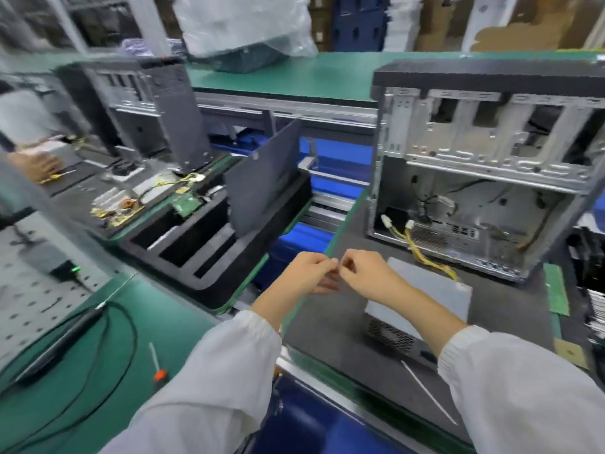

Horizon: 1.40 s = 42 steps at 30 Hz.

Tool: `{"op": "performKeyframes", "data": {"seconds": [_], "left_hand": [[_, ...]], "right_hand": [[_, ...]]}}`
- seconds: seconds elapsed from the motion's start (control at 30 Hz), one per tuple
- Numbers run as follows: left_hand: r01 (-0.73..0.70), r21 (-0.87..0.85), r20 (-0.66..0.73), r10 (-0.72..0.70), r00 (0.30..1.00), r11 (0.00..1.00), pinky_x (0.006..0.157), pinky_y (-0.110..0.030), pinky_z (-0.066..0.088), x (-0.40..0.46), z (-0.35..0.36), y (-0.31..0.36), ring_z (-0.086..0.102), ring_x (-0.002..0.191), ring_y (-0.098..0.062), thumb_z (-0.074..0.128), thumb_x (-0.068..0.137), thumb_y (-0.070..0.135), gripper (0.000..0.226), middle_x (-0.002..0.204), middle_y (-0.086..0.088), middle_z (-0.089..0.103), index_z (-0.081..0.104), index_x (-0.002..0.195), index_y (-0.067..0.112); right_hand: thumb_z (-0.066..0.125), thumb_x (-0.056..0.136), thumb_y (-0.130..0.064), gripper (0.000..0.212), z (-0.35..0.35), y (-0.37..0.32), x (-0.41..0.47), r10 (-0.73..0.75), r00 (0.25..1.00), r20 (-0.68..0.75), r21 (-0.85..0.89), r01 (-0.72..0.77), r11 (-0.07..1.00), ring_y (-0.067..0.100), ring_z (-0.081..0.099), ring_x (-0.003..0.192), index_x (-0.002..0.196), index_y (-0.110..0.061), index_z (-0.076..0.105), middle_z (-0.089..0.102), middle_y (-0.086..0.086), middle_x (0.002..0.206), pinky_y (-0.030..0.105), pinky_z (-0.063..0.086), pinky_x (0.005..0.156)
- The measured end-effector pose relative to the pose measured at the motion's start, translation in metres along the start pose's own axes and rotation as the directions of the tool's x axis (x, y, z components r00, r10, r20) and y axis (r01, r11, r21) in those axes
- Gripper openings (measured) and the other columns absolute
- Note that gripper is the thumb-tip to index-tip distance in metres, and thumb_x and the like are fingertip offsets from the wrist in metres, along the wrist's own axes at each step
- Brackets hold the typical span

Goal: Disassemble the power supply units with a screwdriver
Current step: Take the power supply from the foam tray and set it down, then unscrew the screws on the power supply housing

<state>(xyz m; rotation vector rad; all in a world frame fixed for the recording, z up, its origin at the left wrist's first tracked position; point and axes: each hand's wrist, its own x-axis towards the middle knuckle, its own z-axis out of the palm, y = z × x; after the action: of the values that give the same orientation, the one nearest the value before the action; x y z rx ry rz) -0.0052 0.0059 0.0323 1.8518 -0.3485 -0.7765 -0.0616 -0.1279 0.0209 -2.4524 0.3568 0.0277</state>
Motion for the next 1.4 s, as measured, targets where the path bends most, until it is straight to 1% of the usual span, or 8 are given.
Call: {"op": "performKeyframes", "data": {"seconds": [0.37, 0.6, 0.7, 0.77, 0.97, 1.1, 1.23, 1.4], "left_hand": [[0.251, -0.087, -0.247, -0.265, 0.932, 0.964, 0.074, -0.028, 0.053, -0.079, -0.169, -0.114, 0.068, 0.078, -0.020, 0.048, 0.100, 0.021, 0.022, 0.086, -0.007, 0.067, 0.062, 0.087, 0.010], [0.416, -0.231, -0.346, -0.474, 0.810, 0.880, 0.055, -0.023, 0.035, -0.101, -0.234, -0.210, 0.052, 0.058, -0.020, 0.048, 0.095, 0.003, 0.019, 0.074, -0.012, 0.050, 0.050, 0.077, 0.010], [0.468, -0.184, -0.379, -0.502, 0.778, 0.864, 0.052, -0.025, 0.037, -0.099, -0.251, -0.244, 0.053, 0.065, -0.022, 0.052, 0.092, 0.004, 0.019, 0.081, -0.016, 0.051, 0.048, 0.074, 0.010], [0.496, -0.178, -0.373, -0.525, 0.765, 0.850, 0.049, -0.023, 0.040, -0.099, -0.259, -0.259, 0.052, 0.066, -0.022, 0.054, 0.086, 0.008, 0.001, 0.087, -0.014, 0.053, 0.054, 0.084, 0.009], [0.545, -0.211, -0.250, -0.584, 0.773, 0.812, 0.047, -0.016, 0.046, -0.083, -0.270, -0.283, 0.055, 0.059, -0.016, 0.035, 0.096, -0.006, 0.033, 0.085, -0.013, 0.056, 0.057, 0.117, 0.005], [0.451, -0.213, -0.221, -0.493, 0.842, 0.867, 0.054, -0.019, 0.050, -0.068, -0.275, -0.261, 0.060, 0.055, -0.014, 0.039, 0.094, -0.011, 0.026, 0.086, -0.017, 0.061, 0.053, 0.108, 0.005], [0.232, 0.123, -0.230, -0.199, 0.952, 0.965, 0.060, -0.016, 0.049, -0.041, -0.277, -0.210, 0.058, 0.067, -0.019, 0.050, 0.091, -0.011, 0.029, 0.091, -0.018, 0.060, 0.062, 0.116, -0.002], [-0.360, 0.567, 0.209, 0.294, 0.933, 0.741, 0.083, -0.020, 0.046, -0.003, -0.240, -0.113, 0.055, 0.093, -0.022, 0.064, 0.081, -0.008, 0.035, 0.110, -0.007, 0.042, 0.069, 0.113, 0.005]], "right_hand": [[0.049, 0.094, -0.026, 0.021, 0.150, -0.157, 0.035, -0.206, 0.892, 0.402, -0.103, 0.268, 0.958, 0.029, 0.063, 0.089, 0.098, -0.009, 0.058, 0.065, 0.011, 0.100, 0.041, 0.053, 0.078], [0.050, 0.094, -0.019, 0.019, 0.295, -0.203, 0.041, -0.100, 0.776, 0.622, -0.171, 0.260, 0.950, 0.036, 0.063, 0.106, 0.090, -0.005, 0.062, 0.065, 0.024, 0.114, 0.036, 0.049, 0.080], [0.046, 0.099, -0.031, 0.036, 0.347, -0.201, 0.034, -0.024, 0.777, 0.630, -0.227, 0.213, 0.950, 0.035, 0.057, 0.114, 0.112, -0.001, 0.061, 0.059, 0.023, 0.124, 0.036, 0.045, 0.085], [0.046, 0.099, -0.039, 0.041, 0.366, -0.197, 0.031, -0.007, 0.776, 0.631, -0.223, 0.190, 0.956, 0.034, 0.057, 0.113, 0.120, -0.005, 0.057, 0.060, 0.020, 0.124, 0.036, 0.045, 0.089], [0.060, 0.089, -0.031, 0.032, 0.376, -0.195, 0.041, 0.084, 0.757, 0.648, -0.266, 0.121, 0.956, 0.033, 0.061, 0.104, 0.108, -0.005, 0.060, 0.063, 0.018, 0.114, 0.033, 0.047, 0.081], [0.054, 0.092, -0.024, 0.029, 0.347, -0.200, 0.054, 0.096, 0.739, 0.667, -0.228, 0.080, 0.970, 0.026, 0.058, 0.084, 0.067, -0.018, 0.041, 0.052, 0.006, 0.074, 0.026, 0.041, 0.054], [0.046, 0.094, -0.023, 0.020, 0.266, -0.197, 0.072, 0.047, 0.793, 0.608, -0.100, 0.017, 0.995, 0.018, 0.059, 0.051, 0.078, -0.011, 0.044, 0.063, 0.012, 0.079, 0.020, 0.041, 0.043], [0.059, 0.088, -0.032, 0.024, 0.124, -0.169, 0.071, 0.021, 0.936, 0.350, -0.083, 0.009, 0.996, 0.009, 0.052, 0.047, 0.088, -0.009, 0.065, 0.062, 0.001, 0.066, 0.022, 0.043, 0.049]]}}
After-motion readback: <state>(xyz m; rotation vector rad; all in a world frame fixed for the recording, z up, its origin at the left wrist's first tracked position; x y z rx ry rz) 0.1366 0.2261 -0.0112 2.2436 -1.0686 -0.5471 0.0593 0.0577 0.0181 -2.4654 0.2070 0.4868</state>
